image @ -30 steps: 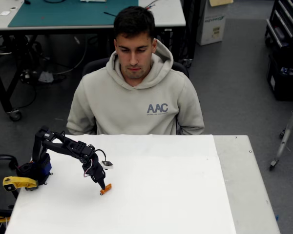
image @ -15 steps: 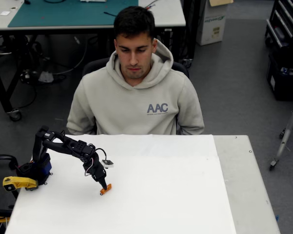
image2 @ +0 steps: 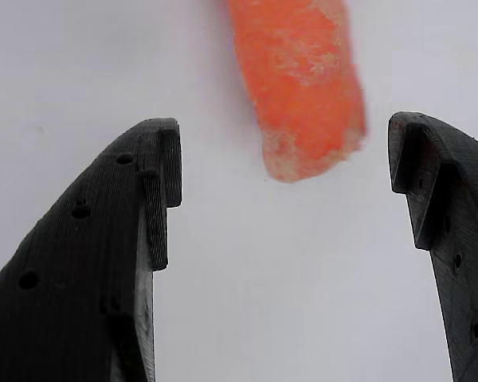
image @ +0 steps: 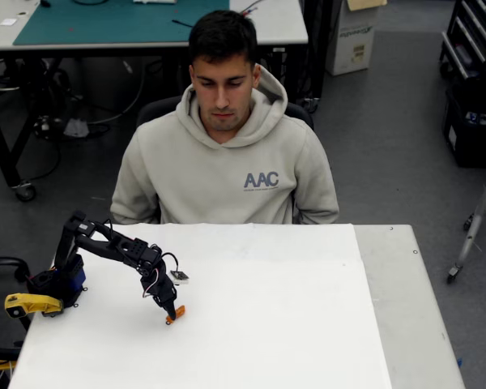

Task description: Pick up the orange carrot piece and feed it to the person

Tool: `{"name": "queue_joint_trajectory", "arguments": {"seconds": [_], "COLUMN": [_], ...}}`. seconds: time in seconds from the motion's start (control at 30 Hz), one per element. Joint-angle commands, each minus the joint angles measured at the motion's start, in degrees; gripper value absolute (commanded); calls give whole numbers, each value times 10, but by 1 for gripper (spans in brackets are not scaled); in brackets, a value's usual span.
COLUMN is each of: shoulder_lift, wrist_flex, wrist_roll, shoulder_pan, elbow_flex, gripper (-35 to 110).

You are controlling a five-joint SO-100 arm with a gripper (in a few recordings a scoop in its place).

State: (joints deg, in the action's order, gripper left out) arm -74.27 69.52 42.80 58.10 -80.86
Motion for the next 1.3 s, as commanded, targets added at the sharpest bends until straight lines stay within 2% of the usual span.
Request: {"name": "queue_joint_trajectory", "arguments": {"seconds": [0.0,0.27,0.57,0.67,0.87,1.27], "shoulder_lift": [-8,20,94,109,114,106], "wrist_flex": [0,0,7,7,8,8], "wrist_roll": [10,10,10,11,32,43], "shoulder_pan": [5,5,4,5,5,6], "elbow_flex": [36,38,126,134,131,63], "gripper": [21,21,21,16,-3,-3]}}
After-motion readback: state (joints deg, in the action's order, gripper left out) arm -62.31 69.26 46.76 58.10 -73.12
